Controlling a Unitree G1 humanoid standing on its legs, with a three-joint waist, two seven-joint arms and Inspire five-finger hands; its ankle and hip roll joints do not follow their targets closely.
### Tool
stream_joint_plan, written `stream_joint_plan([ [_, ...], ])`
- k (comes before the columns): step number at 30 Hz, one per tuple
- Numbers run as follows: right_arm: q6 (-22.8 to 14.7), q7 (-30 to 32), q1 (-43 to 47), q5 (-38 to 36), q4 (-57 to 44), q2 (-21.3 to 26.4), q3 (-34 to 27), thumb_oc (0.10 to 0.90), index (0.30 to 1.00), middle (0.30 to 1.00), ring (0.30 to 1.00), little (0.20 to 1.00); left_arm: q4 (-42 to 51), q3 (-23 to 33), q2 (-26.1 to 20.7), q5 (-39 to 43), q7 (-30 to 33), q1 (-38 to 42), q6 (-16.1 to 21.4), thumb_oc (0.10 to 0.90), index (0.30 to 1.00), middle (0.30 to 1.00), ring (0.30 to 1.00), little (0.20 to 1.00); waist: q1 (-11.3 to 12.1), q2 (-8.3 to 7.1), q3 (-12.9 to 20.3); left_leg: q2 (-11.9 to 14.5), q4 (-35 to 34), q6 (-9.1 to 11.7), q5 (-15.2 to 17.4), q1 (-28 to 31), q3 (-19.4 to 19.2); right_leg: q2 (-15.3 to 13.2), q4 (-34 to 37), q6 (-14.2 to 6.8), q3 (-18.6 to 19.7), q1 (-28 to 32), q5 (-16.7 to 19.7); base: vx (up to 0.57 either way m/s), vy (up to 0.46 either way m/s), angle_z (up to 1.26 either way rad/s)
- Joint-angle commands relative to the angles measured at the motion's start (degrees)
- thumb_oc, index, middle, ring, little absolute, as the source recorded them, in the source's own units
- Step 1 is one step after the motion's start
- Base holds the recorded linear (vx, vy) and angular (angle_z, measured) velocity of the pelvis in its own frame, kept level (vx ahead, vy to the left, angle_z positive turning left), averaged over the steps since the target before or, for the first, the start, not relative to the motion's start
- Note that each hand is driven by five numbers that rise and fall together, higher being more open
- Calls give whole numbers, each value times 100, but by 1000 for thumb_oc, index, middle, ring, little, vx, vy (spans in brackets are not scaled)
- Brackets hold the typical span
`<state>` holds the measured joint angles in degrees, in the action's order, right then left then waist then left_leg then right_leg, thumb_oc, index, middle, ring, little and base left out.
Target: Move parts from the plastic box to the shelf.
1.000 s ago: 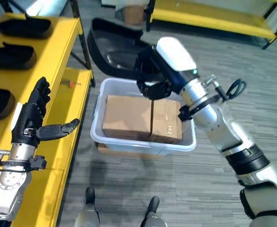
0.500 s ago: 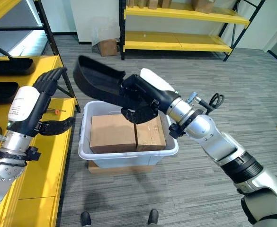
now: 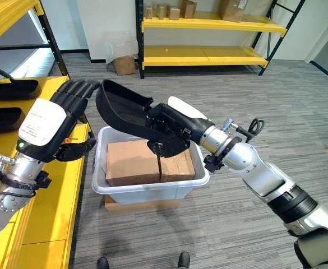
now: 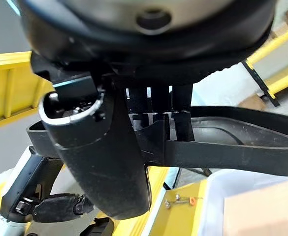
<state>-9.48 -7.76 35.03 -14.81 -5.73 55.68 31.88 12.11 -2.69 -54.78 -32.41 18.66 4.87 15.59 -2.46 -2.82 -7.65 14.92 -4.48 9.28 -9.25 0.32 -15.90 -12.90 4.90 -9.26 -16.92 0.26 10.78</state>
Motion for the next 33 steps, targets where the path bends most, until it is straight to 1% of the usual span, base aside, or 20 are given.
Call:
stream_joint_plan([
  [1, -516, 229, 509, -449, -693, -82, -377, 400, 300, 300, 300, 300, 423, -155, -82, -98, 509, 770, 256, 900, 1000, 1000, 1000, 1000, 25, -107, 516, 334, -52, 256, 274, 338, -41, -439, -284, -539, -196, 277, -343, 0, 0, 0],
  [8, -514, 181, 356, -469, -803, -178, -436, 400, 300, 300, 300, 300, 445, -253, 35, -202, 629, 1032, 198, 900, 1000, 1000, 1000, 1000, -23, -102, 532, 350, -52, 258, 285, 366, -73, -417, -253, -526, -163, 314, -367, 6, 0, -6],
  [12, -499, 195, 215, -446, -799, -299, -518, 400, 300, 300, 300, 300, 498, -118, 358, -246, 823, 1125, 93, 900, 1000, 1000, 1000, 1000, -55, -124, 547, 361, -51, 253, 296, 385, -92, -407, -237, -520, -143, 319, -371, 0, 0, 0],
  [13, -499, 194, 213, -445, -802, -296, -519, 400, 300, 300, 300, 300, 501, -118, 362, -251, 826, 1123, 89, 900, 1000, 1000, 1000, 1000, -53, -122, 547, 361, -51, 252, 297, 386, -94, -407, -237, -520, -141, 318, -372, 0, 0, 0],
  [16, -481, 196, 166, -430, -821, -396, -552, 400, 300, 300, 300, 300, 508, -57, 671, -273, 1008, 1246, 15, 900, 1000, 1000, 1000, 1000, -76, -142, 562, 362, -51, 245, 311, 395, -111, -405, -234, -515, -122, 317, -375, 0, 0, 0],
  [18, -476, 207, 163, -410, -832, -466, -575, 400, 300, 300, 300, 300, 539, -98, 820, -283, 1049, 1333, -12, 900, 1000, 1000, 1000, 1000, -87, -155, 570, 362, -50, 238, 320, 409, -122, -403, -238, -510, -112, 315, -378, 0, 0, 0],
  [20, -467, 214, 165, -378, -831, -522, -594, 400, 300, 300, 300, 300, 578, -197, 873, -287, 1038, 1468, 3, 900, 1000, 1000, 1000, 1000, -107, -159, 584, 364, -49, 236, 326, 419, -136, -403, -233, -507, -99, 316, -380, -2, 4, -4],
  [26, -478, 239, 216, -315, -869, -621, -594, 400, 300, 300, 300, 300, 616, -478, 660, -378, 886, 1624, 76, 900, 1000, 1000, 1000, 1000, -139, -151, 596, 359, -49, 227, 329, 433, -157, -397, -228, -508, -58, 307, -366, -8, 2, -7],
  [33, -502, 271, 206, -255, -867, -661, -608, 400, 300, 300, 300, 300, 599, -670, 570, -332, 759, 1705, 144, 900, 1000, 1000, 1000, 1000, -164, -123, 596, 346, -52, 222, 326, 436, -164, -416, -205, -507, -47, 305, -334, 0, 0, 0],
])
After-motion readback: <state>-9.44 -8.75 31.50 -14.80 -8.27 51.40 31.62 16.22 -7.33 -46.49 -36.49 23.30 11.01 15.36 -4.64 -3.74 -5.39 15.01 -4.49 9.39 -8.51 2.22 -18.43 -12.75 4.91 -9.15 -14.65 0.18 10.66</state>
